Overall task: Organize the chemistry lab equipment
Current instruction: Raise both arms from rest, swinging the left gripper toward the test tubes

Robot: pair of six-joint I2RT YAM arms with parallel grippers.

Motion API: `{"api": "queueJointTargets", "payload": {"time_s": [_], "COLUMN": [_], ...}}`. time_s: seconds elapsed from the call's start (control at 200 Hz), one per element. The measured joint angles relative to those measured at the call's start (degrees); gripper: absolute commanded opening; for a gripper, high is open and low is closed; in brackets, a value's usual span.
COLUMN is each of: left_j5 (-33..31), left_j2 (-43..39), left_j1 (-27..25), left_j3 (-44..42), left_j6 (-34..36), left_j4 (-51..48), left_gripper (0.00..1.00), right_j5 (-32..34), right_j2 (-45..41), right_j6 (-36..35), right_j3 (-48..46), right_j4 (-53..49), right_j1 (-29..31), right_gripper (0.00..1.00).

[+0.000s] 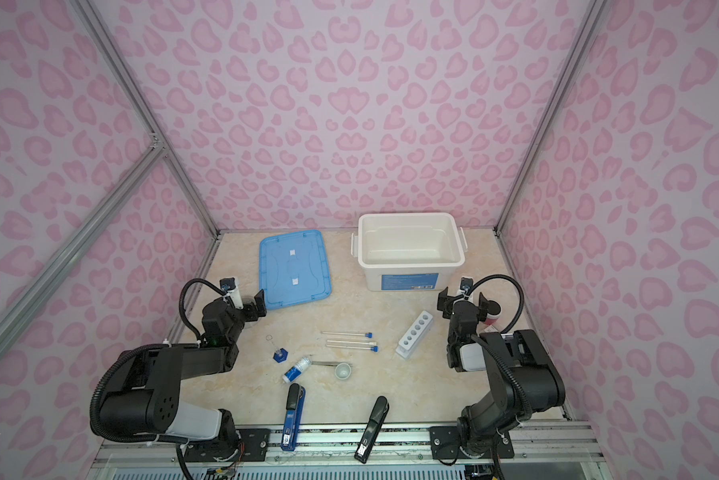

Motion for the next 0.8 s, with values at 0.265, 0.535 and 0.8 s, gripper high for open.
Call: {"api": "queueJointTargets", "payload": {"time_s": [0.265,0.535,0.8], "left_j5": [0.0,0.0,-5.1], "left_j2": [0.0,0.0,-7.2], "left_j1": [0.0,0.0,0.3], "left_j3": [0.0,0.0,6.2], "left_j6": [0.0,0.0,-1.7], "left_j4": [0.0,0.0,-11.1], "left_gripper": [0.97,0.81,0.65], "right_j5": [-2.3,-2.5,-0.8], "right_j2": [0.0,0.0,-9.3], "right_j6": [0.4,0.5,0.6], "right_j3": [0.2,0.2,1.9], "right_j4": [-0.8,-0.8,-8.2], "right_j1": [-0.6,-0.6,0.1], "right_gripper": [1.0,0.88,0.82]}}
